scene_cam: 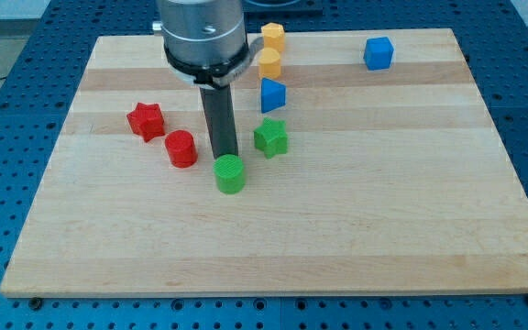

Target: Move the green circle below the green star

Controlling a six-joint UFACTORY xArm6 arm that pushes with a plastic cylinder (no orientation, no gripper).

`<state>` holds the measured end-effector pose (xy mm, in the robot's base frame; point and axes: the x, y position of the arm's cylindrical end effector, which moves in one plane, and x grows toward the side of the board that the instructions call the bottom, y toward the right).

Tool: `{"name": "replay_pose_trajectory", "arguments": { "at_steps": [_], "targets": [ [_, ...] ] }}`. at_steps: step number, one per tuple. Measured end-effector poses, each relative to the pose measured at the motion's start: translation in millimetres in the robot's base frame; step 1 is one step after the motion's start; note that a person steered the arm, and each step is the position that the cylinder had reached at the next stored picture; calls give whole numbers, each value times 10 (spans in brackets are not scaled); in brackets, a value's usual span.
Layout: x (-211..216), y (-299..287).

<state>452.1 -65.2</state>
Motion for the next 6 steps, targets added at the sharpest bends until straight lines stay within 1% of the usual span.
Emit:
{"name": "replay_pose_trajectory", "arguments": {
  "at_steps": [1,2,3,4,5,6],
  "targets": [
    [-15,-657],
    [251,-369],
    [295,156],
    [288,252],
    [180,-167],
    [515,-456]
  ]
}}
